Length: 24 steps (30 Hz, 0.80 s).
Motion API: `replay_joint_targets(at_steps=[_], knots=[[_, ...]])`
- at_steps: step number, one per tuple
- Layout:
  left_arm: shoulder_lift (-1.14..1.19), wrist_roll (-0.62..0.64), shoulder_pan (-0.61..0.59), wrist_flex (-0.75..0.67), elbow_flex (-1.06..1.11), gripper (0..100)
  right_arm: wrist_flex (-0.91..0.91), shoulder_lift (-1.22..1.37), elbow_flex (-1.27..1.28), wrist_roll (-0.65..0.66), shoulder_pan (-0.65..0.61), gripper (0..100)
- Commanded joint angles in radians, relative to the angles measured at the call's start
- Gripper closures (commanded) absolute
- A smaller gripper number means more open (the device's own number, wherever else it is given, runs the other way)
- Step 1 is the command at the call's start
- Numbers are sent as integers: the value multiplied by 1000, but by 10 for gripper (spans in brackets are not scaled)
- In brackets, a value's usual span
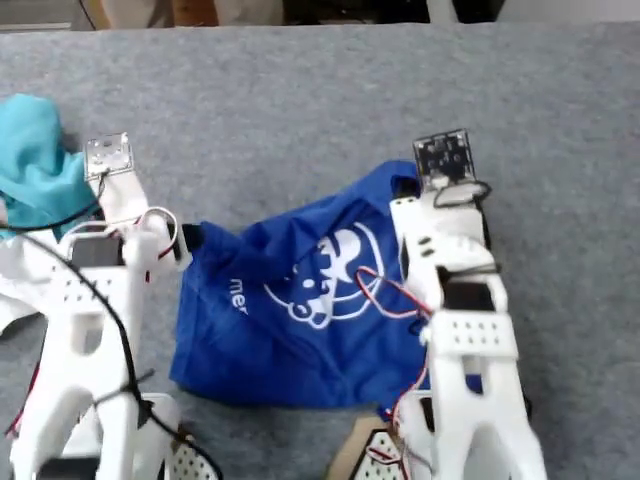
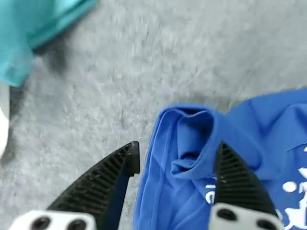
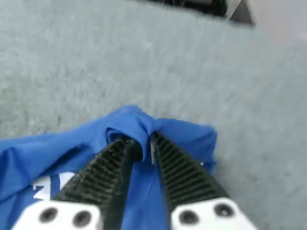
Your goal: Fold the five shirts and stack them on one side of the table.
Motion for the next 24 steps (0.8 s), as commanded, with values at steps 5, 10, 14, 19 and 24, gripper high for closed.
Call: replay_joint_targets(at_steps=[5,10,14,19,24], knots=[[168,-199,3,143,-160,912,-23,340,-216,-127,15,995],[179,-270,5,170,-132,981,-23,513,-337,-127,27,995],[182,-342,87,115,-44,981,-23,630,-404,-127,35,995],[182,-354,272,-37,28,981,-23,696,-444,-127,35,995],[191,-224,262,-267,20,981,-23,700,-446,-127,35,995]])
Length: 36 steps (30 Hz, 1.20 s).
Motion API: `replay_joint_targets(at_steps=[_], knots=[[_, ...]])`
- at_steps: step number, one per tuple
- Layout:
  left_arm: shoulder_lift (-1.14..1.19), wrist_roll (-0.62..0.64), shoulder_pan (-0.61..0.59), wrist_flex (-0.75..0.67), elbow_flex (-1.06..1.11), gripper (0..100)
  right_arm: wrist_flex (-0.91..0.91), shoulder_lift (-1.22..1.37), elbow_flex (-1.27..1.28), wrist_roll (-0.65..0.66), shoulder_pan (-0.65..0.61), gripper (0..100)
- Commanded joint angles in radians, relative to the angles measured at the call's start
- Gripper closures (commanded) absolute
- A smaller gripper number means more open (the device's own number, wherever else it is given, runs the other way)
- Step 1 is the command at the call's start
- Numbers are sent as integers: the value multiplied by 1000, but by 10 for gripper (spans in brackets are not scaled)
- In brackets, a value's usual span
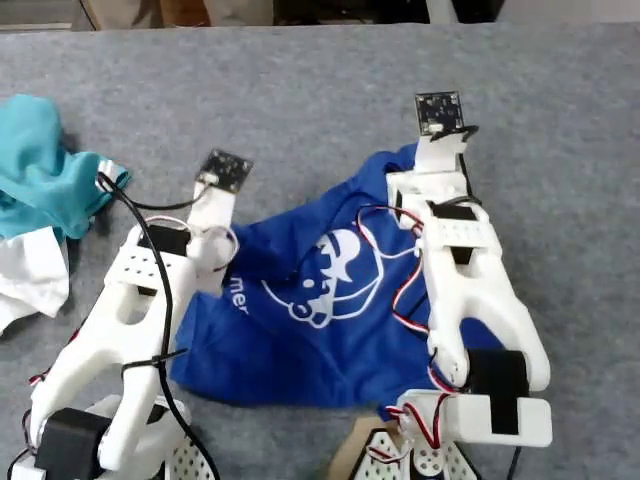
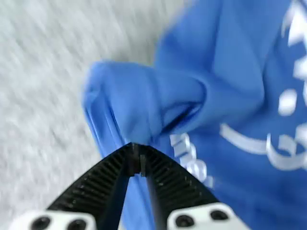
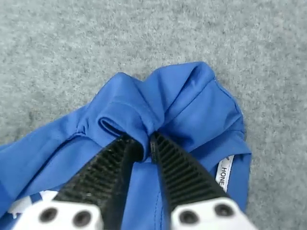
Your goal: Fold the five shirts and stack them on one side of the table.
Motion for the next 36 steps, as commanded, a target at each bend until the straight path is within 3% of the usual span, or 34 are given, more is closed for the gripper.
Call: replay_joint_targets(at_steps=[1,7,12,17,22,26,29,32,36], knots=[[21,120,-15,-169,-12,981,-23,5,-50,-11,18,995],[278,163,-69,-374,-121,981,-25,7,-50,-11,15,995],[559,169,-83,-315,-422,981,-25,8,-50,-11,13,995],[766,175,-75,-126,-833,981,-58,10,-36,-11,13,995],[915,305,-107,43,-1189,981,-58,31,-42,-11,13,995],[987,336,-126,311,-1401,980,-52,76,-84,-11,18,995],[1015,328,-152,535,-1513,979,-51,90,-93,-11,18,995],[1024,239,-180,718,-1574,979,-51,90,-93,-11,18,995],[1018,149,-190,844,-1545,978,-51,90,-91,-11,16,995]])
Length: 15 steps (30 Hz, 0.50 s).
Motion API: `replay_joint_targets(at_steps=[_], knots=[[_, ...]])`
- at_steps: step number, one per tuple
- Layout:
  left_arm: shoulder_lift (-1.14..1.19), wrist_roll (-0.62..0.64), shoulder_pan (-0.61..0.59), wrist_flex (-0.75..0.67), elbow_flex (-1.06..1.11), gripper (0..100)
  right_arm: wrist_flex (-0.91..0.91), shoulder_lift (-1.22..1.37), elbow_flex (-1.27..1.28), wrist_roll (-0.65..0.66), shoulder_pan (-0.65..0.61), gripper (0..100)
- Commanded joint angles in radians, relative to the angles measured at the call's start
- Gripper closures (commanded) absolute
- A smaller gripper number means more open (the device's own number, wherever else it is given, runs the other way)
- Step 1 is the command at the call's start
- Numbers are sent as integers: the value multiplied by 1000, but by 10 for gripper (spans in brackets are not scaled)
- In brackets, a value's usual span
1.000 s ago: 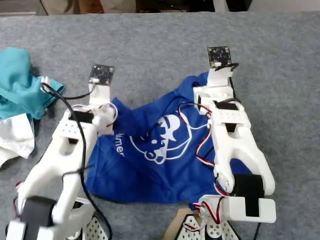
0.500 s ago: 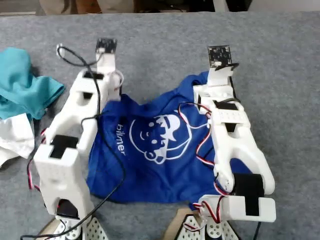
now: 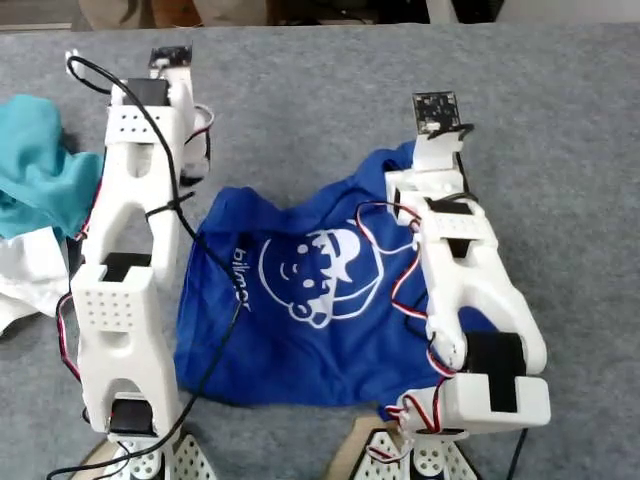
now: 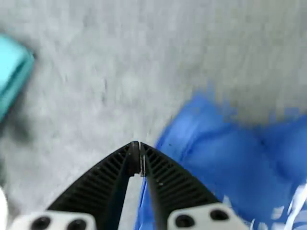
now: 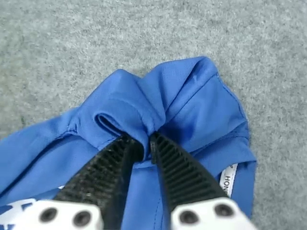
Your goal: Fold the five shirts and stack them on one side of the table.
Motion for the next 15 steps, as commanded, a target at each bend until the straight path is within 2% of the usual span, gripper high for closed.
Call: replay_joint_targets(at_steps=[1,7,12,15], knots=[[-22,-55,-15,77,20,978,-15,2,-47,-12,15,995],[-151,-29,-9,63,273,867,-14,2,-45,-12,13,995],[-303,-15,8,-35,465,835,-14,2,-45,-12,13,995],[-372,81,34,-137,582,821,-14,2,-45,-12,13,995]])
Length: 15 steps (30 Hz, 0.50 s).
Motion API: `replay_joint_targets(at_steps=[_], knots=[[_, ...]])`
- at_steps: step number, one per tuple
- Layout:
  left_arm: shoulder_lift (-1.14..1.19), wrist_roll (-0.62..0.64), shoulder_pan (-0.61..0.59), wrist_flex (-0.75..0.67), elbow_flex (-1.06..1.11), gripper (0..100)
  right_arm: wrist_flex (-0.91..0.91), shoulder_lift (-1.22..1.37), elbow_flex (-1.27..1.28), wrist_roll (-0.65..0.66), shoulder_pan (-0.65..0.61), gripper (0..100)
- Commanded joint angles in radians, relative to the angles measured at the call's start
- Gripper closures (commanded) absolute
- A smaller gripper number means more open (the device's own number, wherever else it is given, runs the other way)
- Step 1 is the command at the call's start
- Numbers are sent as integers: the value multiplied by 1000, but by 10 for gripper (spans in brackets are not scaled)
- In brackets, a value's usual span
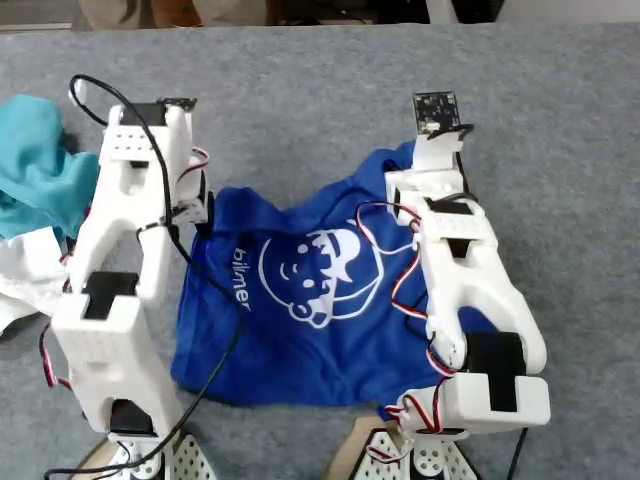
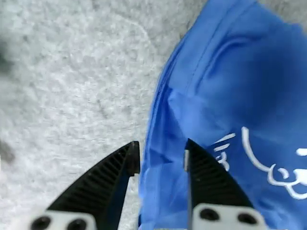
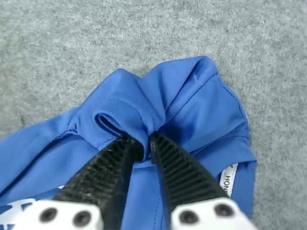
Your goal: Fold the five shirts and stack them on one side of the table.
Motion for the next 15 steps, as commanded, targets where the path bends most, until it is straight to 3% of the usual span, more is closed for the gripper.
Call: replay_joint_targets(at_steps=[1,6,15], knots=[[-117,133,35,-117,118,813,-14,2,-45,-12,13,995],[-136,330,46,-279,224,779,-14,4,-45,-12,13,995],[-133,407,44,-367,238,779,-14,4,-45,-12,12,995]])
